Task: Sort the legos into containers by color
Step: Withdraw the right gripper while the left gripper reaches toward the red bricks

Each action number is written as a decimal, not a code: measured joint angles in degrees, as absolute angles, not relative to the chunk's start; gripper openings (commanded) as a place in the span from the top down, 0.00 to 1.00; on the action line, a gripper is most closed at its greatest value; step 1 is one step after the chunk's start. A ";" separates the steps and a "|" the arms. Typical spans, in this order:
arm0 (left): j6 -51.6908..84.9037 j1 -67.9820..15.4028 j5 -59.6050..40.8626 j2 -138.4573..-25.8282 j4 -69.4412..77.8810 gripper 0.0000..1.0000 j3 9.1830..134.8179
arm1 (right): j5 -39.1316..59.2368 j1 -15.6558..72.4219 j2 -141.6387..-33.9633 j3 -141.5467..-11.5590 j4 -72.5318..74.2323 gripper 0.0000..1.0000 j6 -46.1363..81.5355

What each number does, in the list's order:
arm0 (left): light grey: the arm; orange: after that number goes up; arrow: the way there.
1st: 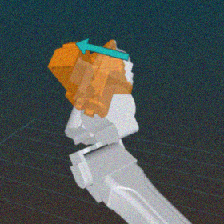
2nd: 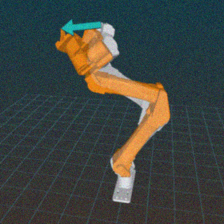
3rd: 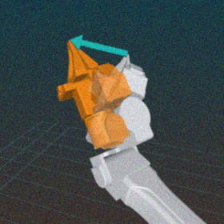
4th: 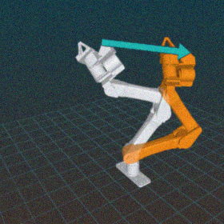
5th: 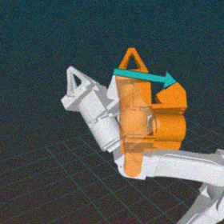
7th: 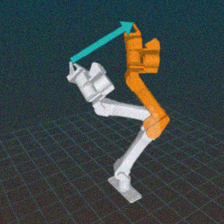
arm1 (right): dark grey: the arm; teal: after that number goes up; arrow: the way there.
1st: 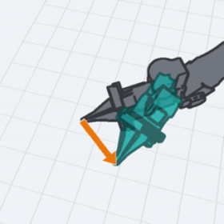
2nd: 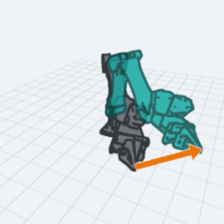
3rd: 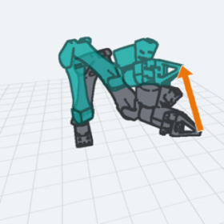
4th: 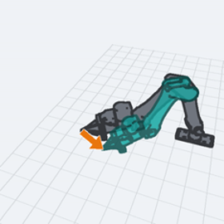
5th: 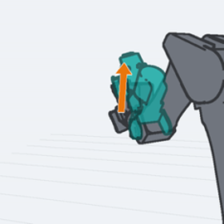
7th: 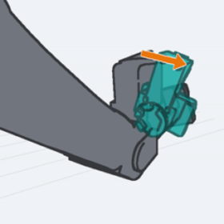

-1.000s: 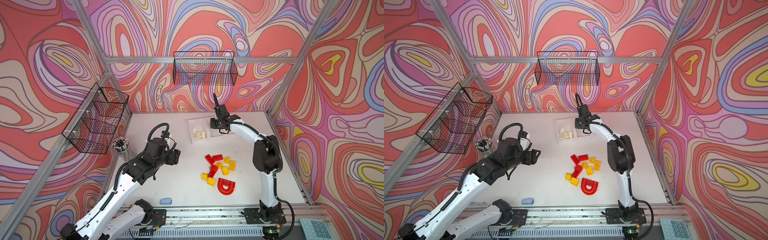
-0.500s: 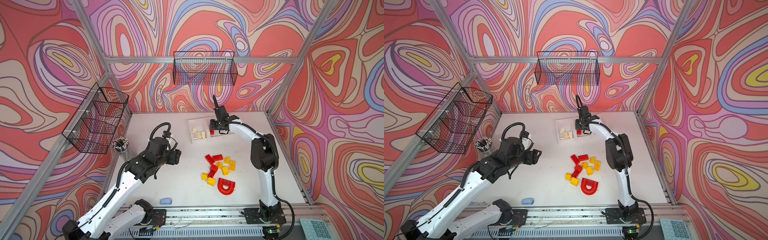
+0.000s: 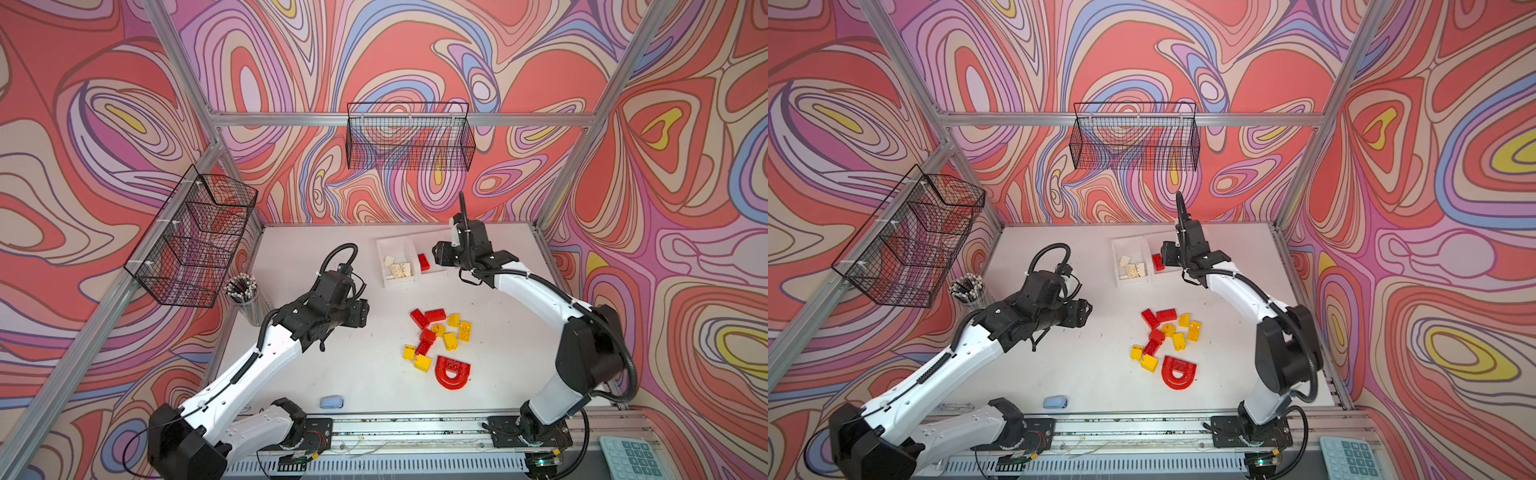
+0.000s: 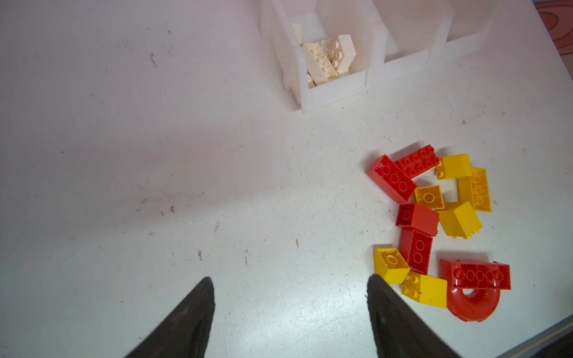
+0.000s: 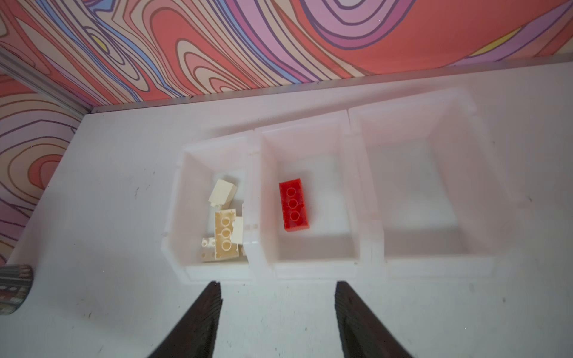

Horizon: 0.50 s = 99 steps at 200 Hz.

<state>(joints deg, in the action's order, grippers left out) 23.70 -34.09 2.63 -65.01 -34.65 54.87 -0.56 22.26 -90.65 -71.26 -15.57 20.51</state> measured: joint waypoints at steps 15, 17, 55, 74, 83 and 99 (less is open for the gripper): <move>26.11 -38.15 3.11 -68.25 -32.53 0.25 54.81 | -0.32 22.26 -84.12 -63.29 -11.49 0.37 21.98; 26.33 -38.59 3.20 -68.58 -32.27 0.25 54.81 | -0.19 22.24 -83.29 -62.13 -11.00 0.37 22.22; 32.47 -47.24 4.27 -82.32 -27.99 0.27 57.78 | 1.56 22.24 -74.83 -43.79 -4.19 0.36 27.92; 35.14 -49.52 5.06 -88.97 -26.22 0.28 60.75 | 1.69 22.24 -72.10 -36.99 -3.66 0.34 29.76; 36.47 -50.35 5.32 -91.81 -25.52 0.28 62.28 | 1.45 22.24 -70.15 -34.76 -3.79 0.33 30.35; 38.74 -51.29 5.37 -95.98 -24.14 0.28 64.69 | 0.82 22.20 -66.50 -32.80 -3.95 0.31 30.76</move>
<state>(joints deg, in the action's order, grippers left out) 38.74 -51.29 5.37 -95.98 -24.14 64.69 0.82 22.20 -66.50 -32.80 -3.95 30.76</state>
